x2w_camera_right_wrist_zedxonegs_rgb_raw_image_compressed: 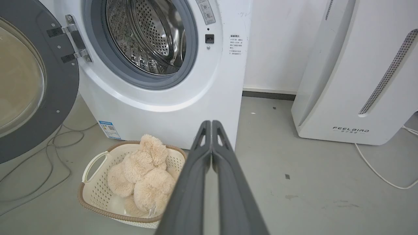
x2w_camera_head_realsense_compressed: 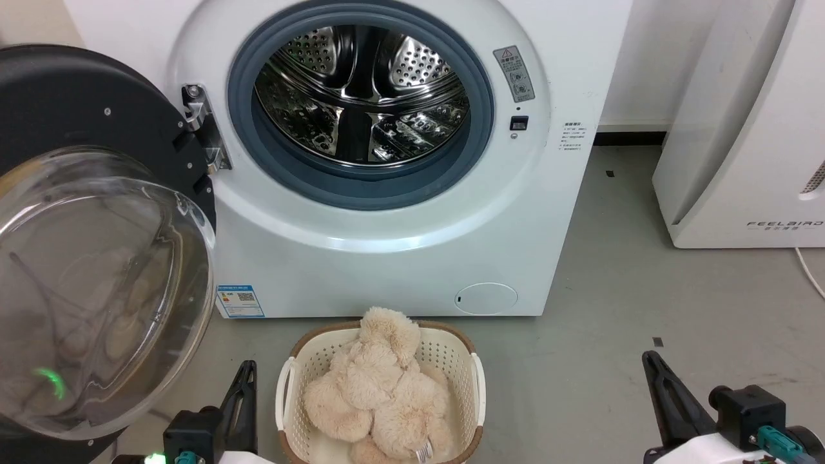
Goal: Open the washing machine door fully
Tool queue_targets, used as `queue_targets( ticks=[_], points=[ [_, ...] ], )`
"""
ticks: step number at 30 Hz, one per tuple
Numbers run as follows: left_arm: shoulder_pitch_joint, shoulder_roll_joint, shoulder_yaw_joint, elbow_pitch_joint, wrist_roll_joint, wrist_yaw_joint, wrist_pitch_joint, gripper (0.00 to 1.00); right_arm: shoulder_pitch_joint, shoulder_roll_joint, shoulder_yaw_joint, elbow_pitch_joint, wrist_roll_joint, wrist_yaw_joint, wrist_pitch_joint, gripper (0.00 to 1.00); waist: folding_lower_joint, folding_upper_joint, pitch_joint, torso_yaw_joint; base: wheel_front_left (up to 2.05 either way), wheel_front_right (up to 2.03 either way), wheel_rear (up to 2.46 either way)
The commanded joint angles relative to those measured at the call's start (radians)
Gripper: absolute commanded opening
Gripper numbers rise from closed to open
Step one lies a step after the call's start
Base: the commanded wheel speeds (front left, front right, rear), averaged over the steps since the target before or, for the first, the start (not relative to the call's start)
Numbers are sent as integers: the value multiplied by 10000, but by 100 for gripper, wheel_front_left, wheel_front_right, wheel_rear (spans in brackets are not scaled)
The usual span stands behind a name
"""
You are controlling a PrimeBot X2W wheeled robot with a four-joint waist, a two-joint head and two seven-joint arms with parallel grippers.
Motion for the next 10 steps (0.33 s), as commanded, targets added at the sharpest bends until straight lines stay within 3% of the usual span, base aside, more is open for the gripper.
queue_targets(
  ticks=[1, 10],
  points=[
    [-163, -105, 107, -43, 112, -87, 52, 0, -164, 15, 8, 34, -88, 3, -49, 0, 0, -1, 6, -2, 0, 0, 0],
    [-250, -242, 268, -62, 282, -232, 176, 0, -265, 17, 13, 81, -150, 3, -60, 0, 0, -1, 27, -10, 0, 0, 0]
  ],
)
